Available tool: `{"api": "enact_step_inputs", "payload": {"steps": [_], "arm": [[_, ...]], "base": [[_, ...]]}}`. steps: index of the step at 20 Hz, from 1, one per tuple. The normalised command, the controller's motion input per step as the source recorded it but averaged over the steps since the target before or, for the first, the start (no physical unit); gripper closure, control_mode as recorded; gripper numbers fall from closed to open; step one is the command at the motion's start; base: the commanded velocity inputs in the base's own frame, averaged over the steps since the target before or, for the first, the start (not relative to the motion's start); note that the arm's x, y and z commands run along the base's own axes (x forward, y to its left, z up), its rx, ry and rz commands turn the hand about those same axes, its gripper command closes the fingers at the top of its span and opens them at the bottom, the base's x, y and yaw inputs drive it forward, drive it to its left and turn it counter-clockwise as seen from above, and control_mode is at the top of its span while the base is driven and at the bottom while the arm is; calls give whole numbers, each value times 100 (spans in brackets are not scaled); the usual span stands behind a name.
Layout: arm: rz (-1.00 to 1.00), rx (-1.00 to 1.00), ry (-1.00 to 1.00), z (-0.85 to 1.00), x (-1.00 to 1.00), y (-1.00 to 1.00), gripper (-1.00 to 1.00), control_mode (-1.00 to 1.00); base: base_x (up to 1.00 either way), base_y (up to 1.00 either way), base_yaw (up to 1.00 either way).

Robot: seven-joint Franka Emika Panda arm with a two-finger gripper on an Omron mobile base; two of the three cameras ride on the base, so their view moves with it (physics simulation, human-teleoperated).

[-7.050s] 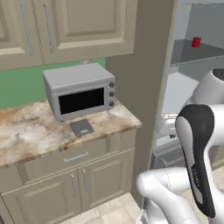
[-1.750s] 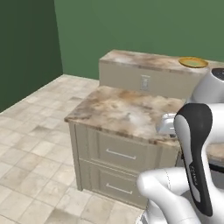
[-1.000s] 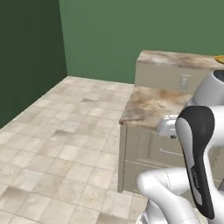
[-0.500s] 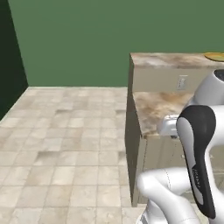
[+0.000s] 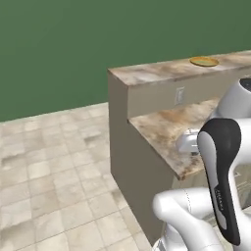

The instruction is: Take the fish from the fridge and place it on the digital scale on the counter by the fridge. Wait a few seconds for a reading, then move it to the plate on the dining counter.

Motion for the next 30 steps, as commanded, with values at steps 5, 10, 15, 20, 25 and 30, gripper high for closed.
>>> {"api": "enact_step_inputs", "payload": {"steps": [5, 10, 15, 20, 25, 30], "arm": [[0, 0, 0, 0, 0, 0, 100, 100], [0, 0, 0, 0, 0, 0, 100, 100], [0, 0, 0, 0, 0, 0, 100, 100], [0, 0, 0, 0, 0, 0, 100, 100], [0, 0, 0, 0, 0, 0, 100, 100], [0, 0, 0, 0, 0, 0, 100, 100]], "base": [[67, 67, -74], [10, 83, -70], [0, 100, -61], [0, 100, -60], [0, 100, -59], [2, 87, -69]]}}
